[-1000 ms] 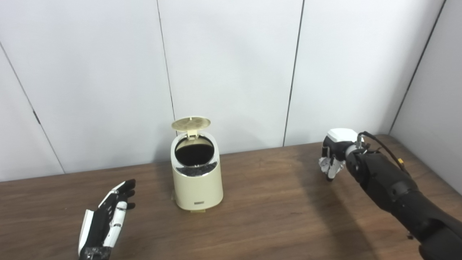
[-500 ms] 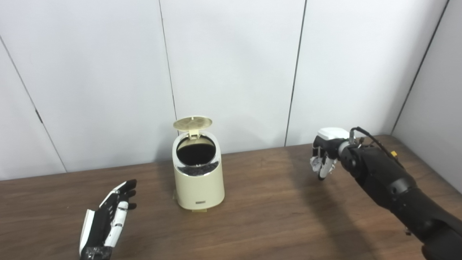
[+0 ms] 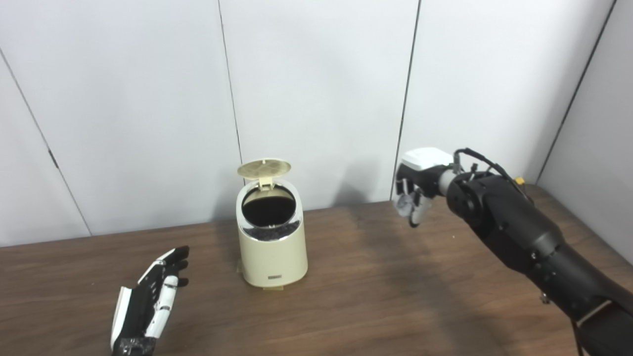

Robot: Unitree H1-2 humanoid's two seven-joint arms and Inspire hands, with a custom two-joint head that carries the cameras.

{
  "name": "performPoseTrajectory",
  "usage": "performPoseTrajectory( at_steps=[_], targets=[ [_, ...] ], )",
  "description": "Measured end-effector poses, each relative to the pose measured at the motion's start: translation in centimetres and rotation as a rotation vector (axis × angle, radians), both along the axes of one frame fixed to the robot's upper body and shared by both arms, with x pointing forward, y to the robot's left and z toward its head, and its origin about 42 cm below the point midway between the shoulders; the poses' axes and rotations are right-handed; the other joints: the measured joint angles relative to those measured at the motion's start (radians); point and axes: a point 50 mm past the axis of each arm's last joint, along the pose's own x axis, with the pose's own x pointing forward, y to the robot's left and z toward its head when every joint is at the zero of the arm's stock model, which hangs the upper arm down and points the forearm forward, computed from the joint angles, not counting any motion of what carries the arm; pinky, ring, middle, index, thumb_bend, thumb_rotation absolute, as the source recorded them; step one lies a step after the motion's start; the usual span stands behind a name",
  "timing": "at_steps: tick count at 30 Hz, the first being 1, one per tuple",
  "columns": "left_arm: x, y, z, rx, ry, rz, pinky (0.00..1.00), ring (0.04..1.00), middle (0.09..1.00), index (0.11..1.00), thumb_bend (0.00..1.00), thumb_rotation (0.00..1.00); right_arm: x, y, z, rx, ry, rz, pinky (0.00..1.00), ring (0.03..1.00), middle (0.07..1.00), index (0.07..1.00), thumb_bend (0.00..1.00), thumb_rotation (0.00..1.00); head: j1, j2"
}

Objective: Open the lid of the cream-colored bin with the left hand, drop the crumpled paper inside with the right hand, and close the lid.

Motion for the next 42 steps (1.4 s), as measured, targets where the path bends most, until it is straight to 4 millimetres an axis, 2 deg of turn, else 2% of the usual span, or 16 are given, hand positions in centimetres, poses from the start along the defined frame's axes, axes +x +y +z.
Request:
performPoseTrajectory(
  at_steps=[6,9,13,16,19,21,22,23,26,28,31,35,37,38,40,42],
  targets=[
    [0.0,-0.1,0.0,-0.003,0.0,-0.001,0.72,0.818,0.836,0.833,0.22,0.8,-1.1,1.8,1.5,0.008,-0.021,0.077,0.22,0.285,0.406,0.482,0.53,0.0,0.006,0.0],
    [0.0,-0.1,0.0,-0.003,-0.001,0.001,0.71,0.813,0.829,0.825,0.21,0.76,-2.0,3.0,2.5,0.009,-0.028,0.123,0.27,0.354,0.461,0.478,0.53,0.0,0.014,0.002],
    [0.0,-0.3,0.0,-0.012,0.0,0.0,0.71,0.816,0.832,0.827,0.2,0.73,-3.2,5.4,3.4,0.028,-0.027,0.185,0.17,0.23,0.465,0.481,0.53,0.0,0.018,0.003],
    [0.0,-0.5,-0.1,-0.023,0.001,-0.001,0.72,0.816,0.831,0.827,0.21,0.73,-4.1,7.0,4.2,0.039,-0.037,0.225,0.17,0.231,0.469,0.48,0.53,0.0,0.021,0.005],
    [0.0,-0.5,-0.1,-0.023,0.002,-0.001,0.72,0.817,0.832,0.828,0.2,0.75,-4.6,8.2,5.1,0.041,-0.053,0.25,0.42,0.33,0.405,0.489,0.53,0.0,0.026,0.006],
    [0.0,-0.5,-0.1,-0.022,0.001,-0.001,0.72,0.816,0.832,0.827,0.21,0.76,-4.8,8.8,5.8,0.041,-0.066,0.265,0.73,0.467,0.464,0.48,0.53,0.0,0.037,0.009],
    [0.0,-0.6,-0.1,-0.021,0.001,-0.001,0.72,0.816,0.832,0.827,0.21,0.76,-5.1,9.0,6.1,0.039,-0.077,0.275,0.75,0.475,0.468,0.48,0.53,0.0,0.037,0.009],
    [0.0,-0.6,-0.1,-0.022,0.002,-0.001,0.72,0.818,0.834,0.83,0.21,0.76,-5.3,9.2,6.3,0.038,-0.085,0.284,0.58,0.452,0.468,0.479,0.53,0.0,0.044,0.011],
    [0.0,-0.7,-0.1,-0.028,0.002,-0.003,0.72,0.818,0.837,0.832,0.21,0.75,-5.5,9.7,6.8,0.028,-0.079,0.307,0.35,0.38,0.447,0.48,0.53,0.0,0.052,0.011],
    [0.0,-0.9,-0.2,-0.032,0.005,-0.004,0.72,0.816,0.833,0.827,0.21,0.76,-5.7,10.0,7.1,0.016,-0.072,0.323,0.26,0.344,0.434,0.48,0.53,0.0,0.069,0.012],
    [0.0,-1.2,-0.3,-0.037,0.007,-0.007,0.73,0.815,0.831,0.828,0.22,0.78,-5.8,10.9,7.7,0.012,-0.073,0.347,0.25,0.306,0.408,0.483,0.53,0.0,0.094,0.014],
    [0.0,-1.6,-0.3,-0.033,0.008,-0.015,0.72,0.813,0.831,0.834,0.21,0.81,-6.2,12.2,8.2,0.004,-0.095,0.397,0.66,0.353,0.397,0.491,0.53,0.0,0.126,0.014],
    [0.0,-1.7,-0.3,-0.011,0.006,-0.009,0.7,0.788,0.815,0.828,0.21,0.83,-6.2,12.6,8.3,0.003,-0.105,0.416,0.65,0.348,0.395,0.491,0.53,0.0,0.133,0.012],
    [0.0,-1.7,-0.3,0.001,0.004,-0.004,0.69,0.78,0.809,0.826,0.21,0.82,-6.3,12.9,8.3,0.001,-0.113,0.425,0.59,0.338,0.393,0.491,0.53,0.0,0.14,0.011],
    [0.0,-1.8,-0.3,0.017,0.0,0.004,0.67,0.77,0.802,0.824,0.2,0.77,-6.4,13.3,8.3,0.003,-0.124,0.435,0.23,0.227,0.453,0.48,0.53,0.0,0.152,0.008],
    [0.0,-2.0,-0.3,0.03,-0.001,0.002,0.67,0.774,0.807,0.827,0.2,0.76,-6.4,13.8,8.3,0.008,-0.144,0.429,0.16,0.206,0.465,0.479,0.53,0.0,0.164,0.008]
  ],
)
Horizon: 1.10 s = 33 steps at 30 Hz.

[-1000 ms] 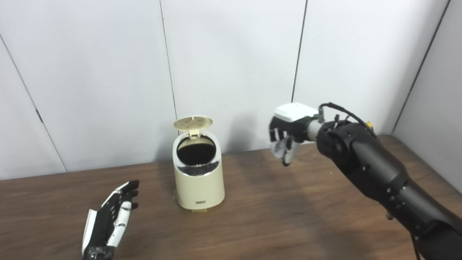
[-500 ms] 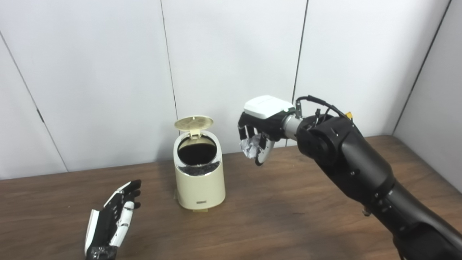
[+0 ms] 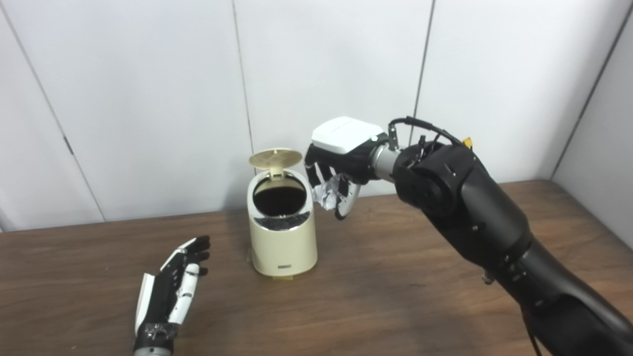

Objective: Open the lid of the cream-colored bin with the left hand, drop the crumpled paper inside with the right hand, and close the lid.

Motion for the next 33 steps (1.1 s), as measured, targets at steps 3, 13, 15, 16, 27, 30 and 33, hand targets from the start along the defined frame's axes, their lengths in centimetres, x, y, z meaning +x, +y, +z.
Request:
performPoseTrajectory(
  at_steps=[3,13,15,16,27,30,33],
  targets=[
    [0.0,-0.3,0.1,-0.001,-0.001,-0.004,0.69,0.786,0.816,0.829,0.2,0.75,-0.1,1.2,0.0,0.02,-0.015,0.009,0.13,0.19,0.469,0.478,0.53,0.0,0.015,0.002],
    [-0.1,-1.1,0.1,-0.008,-0.007,-0.01,0.73,0.813,0.831,0.837,0.22,0.77,0.5,3.1,-0.4,0.106,-0.006,0.03,0.17,0.245,0.391,0.497,0.52,0.0,0.057,-0.008],
    [-0.1,-1.2,0.1,-0.012,-0.006,-0.012,0.73,0.823,0.837,0.839,0.22,0.73,0.7,3.2,-0.5,0.124,-0.002,0.038,0.19,0.274,0.399,0.496,0.53,0.0,0.06,-0.008],
    [-0.1,-1.2,0.1,-0.017,-0.006,-0.012,0.74,0.825,0.839,0.84,0.22,0.71,0.8,3.2,-0.6,0.131,-0.004,0.04,0.21,0.286,0.405,0.495,0.53,0.0,0.06,-0.008],
    [-0.2,-1.9,0.4,-0.054,0.012,-0.01,0.74,0.836,0.853,0.851,0.19,0.65,2.0,3.8,-3.3,0.185,-0.003,0.062,0.23,0.349,0.449,0.516,0.52,0.0,0.066,-0.006],
    [-0.2,-1.9,0.4,-0.053,0.013,-0.012,0.74,0.835,0.853,0.849,0.2,0.68,2.4,3.8,-3.8,0.2,-0.005,0.073,0.23,0.361,0.468,0.522,0.51,0.0,0.068,-0.005],
    [-0.2,-1.9,0.4,-0.05,0.013,-0.011,0.74,0.829,0.846,0.843,0.2,0.68,2.8,3.8,-4.2,0.216,-0.006,0.072,0.24,0.365,0.473,0.521,0.51,0.0,0.068,-0.006]
  ],
)
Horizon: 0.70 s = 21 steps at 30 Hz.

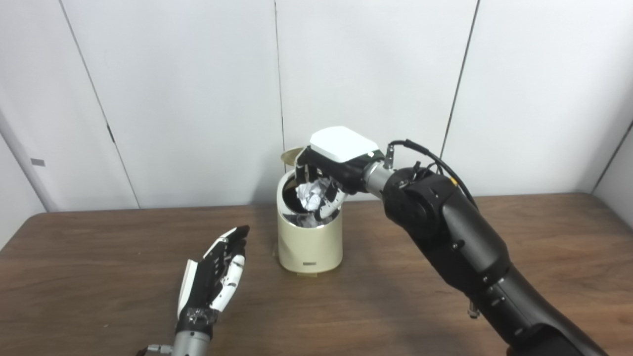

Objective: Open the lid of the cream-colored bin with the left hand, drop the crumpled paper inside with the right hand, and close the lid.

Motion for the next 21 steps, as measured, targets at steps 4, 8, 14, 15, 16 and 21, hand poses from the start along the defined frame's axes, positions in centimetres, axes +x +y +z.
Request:
performPoseTrajectory(
  at_steps=[4,8,14,15,16,21],
  targets=[
    [0.0,0.0,0.0,0.001,0.0,0.0,0.75,0.834,0.85,0.846,0.2,0.66,0.4,0.0,-0.4,0.015,-0.003,0.009,0.24,0.364,0.466,0.507,0.52,0.0,0.003,-0.002],
    [0.0,-0.1,0.0,0.004,0.0,-0.003,0.74,0.83,0.846,0.844,0.2,0.66,0.6,0.0,-0.8,0.027,-0.015,0.019,0.24,0.366,0.454,0.497,0.52,0.0,0.005,-0.002],
    [0.0,-0.2,0.0,0.002,0.0,-0.006,0.76,0.839,0.855,0.85,0.2,0.66,0.8,0.4,-1.6,0.042,-0.041,0.036,0.25,0.361,0.462,0.49,0.52,0.0,0.006,0.0],
    [0.0,-0.2,0.0,0.0,0.0,-0.006,0.75,0.837,0.854,0.849,0.2,0.66,0.9,0.5,-1.9,0.044,-0.045,0.038,0.25,0.357,0.461,0.49,0.52,0.0,0.006,0.0],
    [0.0,-0.2,0.0,-0.001,0.0,-0.007,0.74,0.834,0.851,0.845,0.2,0.66,1.0,0.5,-2.3,0.044,-0.039,0.037,0.25,0.364,0.468,0.504,0.52,0.0,0.006,0.0],
    [-0.1,-0.2,0.1,-0.002,0.007,-0.004,0.74,0.836,0.854,0.848,0.19,0.64,1.2,0.4,-2.9,0.053,-0.044,0.035,0.24,0.369,0.46,0.505,0.52,0.0,0.008,0.002]
  ],
)
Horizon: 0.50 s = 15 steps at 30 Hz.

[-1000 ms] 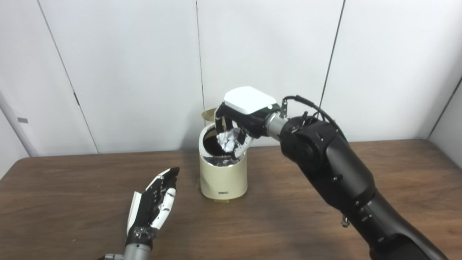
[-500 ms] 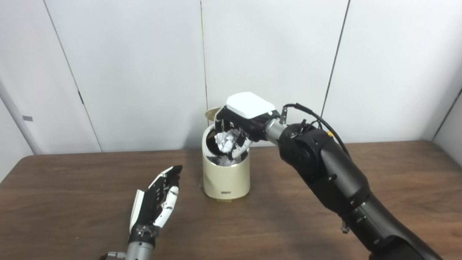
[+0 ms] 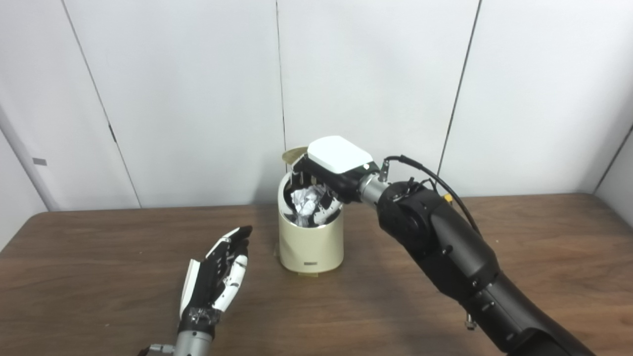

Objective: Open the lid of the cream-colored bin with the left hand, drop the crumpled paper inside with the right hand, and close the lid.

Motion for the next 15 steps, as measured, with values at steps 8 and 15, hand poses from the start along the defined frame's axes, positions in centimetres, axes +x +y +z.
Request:
performPoseTrajectory(
  at_steps=[8,15],
  targets=[
    [0.0,-0.1,-0.1,0.011,0.003,0.0,0.74,0.832,0.848,0.845,0.2,0.67,-0.1,-0.2,-0.8,0.032,-0.057,-0.007,0.24,0.391,0.48,0.485,0.52,0.0,0.002,0.002],
    [-0.1,0.0,-0.1,0.003,0.003,-0.001,0.74,0.83,0.848,0.845,0.2,0.63,-0.2,-0.4,-1.3,0.047,-0.102,-0.009,0.33,0.422,0.567,0.485,0.51,0.0,-0.002,0.002]
  ],
)
